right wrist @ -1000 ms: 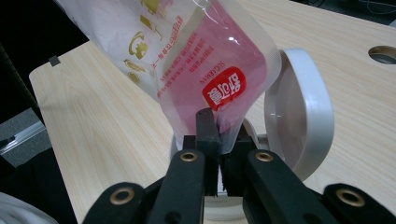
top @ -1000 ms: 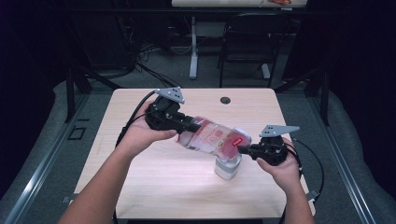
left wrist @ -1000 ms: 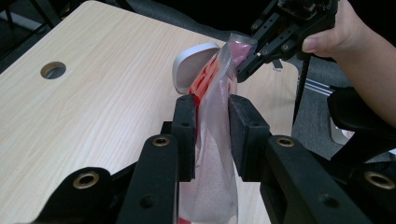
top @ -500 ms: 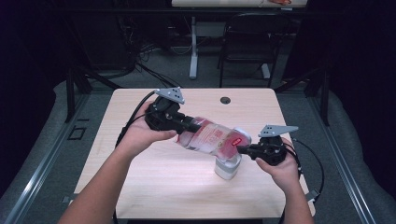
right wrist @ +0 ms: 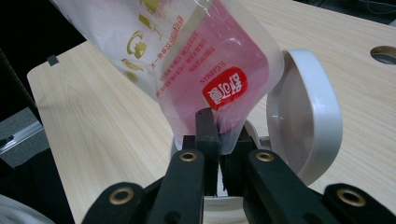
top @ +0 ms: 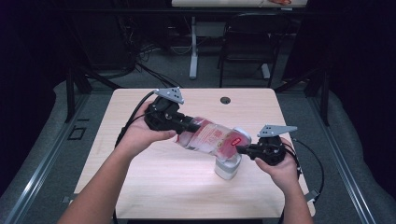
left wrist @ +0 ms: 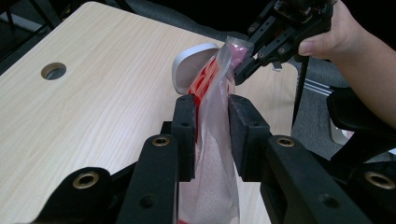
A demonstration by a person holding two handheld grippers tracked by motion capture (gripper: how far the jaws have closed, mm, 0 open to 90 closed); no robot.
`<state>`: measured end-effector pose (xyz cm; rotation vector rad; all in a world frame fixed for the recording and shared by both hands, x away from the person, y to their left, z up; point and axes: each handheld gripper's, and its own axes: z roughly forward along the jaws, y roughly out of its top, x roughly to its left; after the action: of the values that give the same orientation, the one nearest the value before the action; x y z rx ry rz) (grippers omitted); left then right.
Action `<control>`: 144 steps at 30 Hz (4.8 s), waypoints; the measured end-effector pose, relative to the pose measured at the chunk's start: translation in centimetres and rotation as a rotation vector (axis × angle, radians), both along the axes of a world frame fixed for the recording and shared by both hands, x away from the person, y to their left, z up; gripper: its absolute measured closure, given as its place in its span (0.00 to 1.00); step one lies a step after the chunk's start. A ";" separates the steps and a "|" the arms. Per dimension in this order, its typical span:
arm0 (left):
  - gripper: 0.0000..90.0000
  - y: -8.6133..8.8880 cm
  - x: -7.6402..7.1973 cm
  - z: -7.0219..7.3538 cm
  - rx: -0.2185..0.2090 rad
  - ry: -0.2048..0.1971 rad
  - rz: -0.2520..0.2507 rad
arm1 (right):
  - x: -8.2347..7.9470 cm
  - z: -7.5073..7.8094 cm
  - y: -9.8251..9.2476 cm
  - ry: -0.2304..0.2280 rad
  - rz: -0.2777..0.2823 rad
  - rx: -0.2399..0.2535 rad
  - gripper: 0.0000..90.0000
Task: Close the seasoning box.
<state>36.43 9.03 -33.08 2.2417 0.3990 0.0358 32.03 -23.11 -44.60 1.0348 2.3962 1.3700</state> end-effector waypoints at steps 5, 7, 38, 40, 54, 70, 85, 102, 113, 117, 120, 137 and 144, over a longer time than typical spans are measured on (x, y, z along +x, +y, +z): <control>0.82 -0.1 0.0 0.1 0.002 -0.004 0.000 | 0.0 0.0 -0.1 -0.002 -0.005 -0.004 0.97; 0.82 -0.2 -0.1 0.1 0.002 -0.005 0.001 | 0.0 0.0 -0.1 0.000 -0.005 -0.003 0.97; 0.82 -0.3 0.0 0.1 0.001 -0.007 -0.002 | 0.1 -0.1 0.0 -0.004 -0.011 -0.001 0.97; 0.82 -0.3 -0.1 0.1 -0.003 -0.007 -0.002 | 0.1 -0.1 0.0 -0.004 -0.012 -0.001 0.97; 0.81 -0.4 -0.1 0.1 -0.003 -0.005 -0.005 | 0.1 -0.1 -0.1 -0.004 -0.017 -0.005 0.97; 0.81 -0.4 -0.1 0.1 -0.001 -0.006 -0.004 | 0.1 -0.1 -0.1 -0.005 -0.015 -0.007 0.97; 0.81 -0.4 -0.1 0.2 -0.001 -0.007 -0.009 | 0.1 0.0 -0.1 -0.008 -0.016 -0.006 0.97; 0.81 -0.5 -0.2 0.2 -0.003 -0.010 -0.009 | 0.1 0.0 -0.1 -0.008 -0.014 -0.009 0.97; 0.81 0.2 -0.1 -0.3 -0.013 -0.007 0.005 | 0.0 0.1 0.0 -0.021 -0.018 -0.007 0.97; 0.81 0.6 -0.2 -0.4 -0.015 -0.006 0.010 | 0.0 0.2 0.0 -0.025 -0.017 0.001 0.97; 0.82 1.0 -0.1 -0.7 -0.020 -0.003 0.019 | -0.1 0.3 0.1 -0.029 -0.018 0.006 0.97; 0.82 3.2 -0.3 -2.2 -0.048 0.019 0.052 | 0.1 0.3 0.3 -0.054 0.002 0.067 0.93; 0.82 4.2 -0.4 -3.1 -0.077 0.032 0.072 | 0.2 -0.1 0.7 -0.054 0.012 0.071 0.92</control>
<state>36.05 13.21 -36.17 2.1539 0.4900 0.0215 32.28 -22.41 -44.74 0.9887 2.3349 1.4772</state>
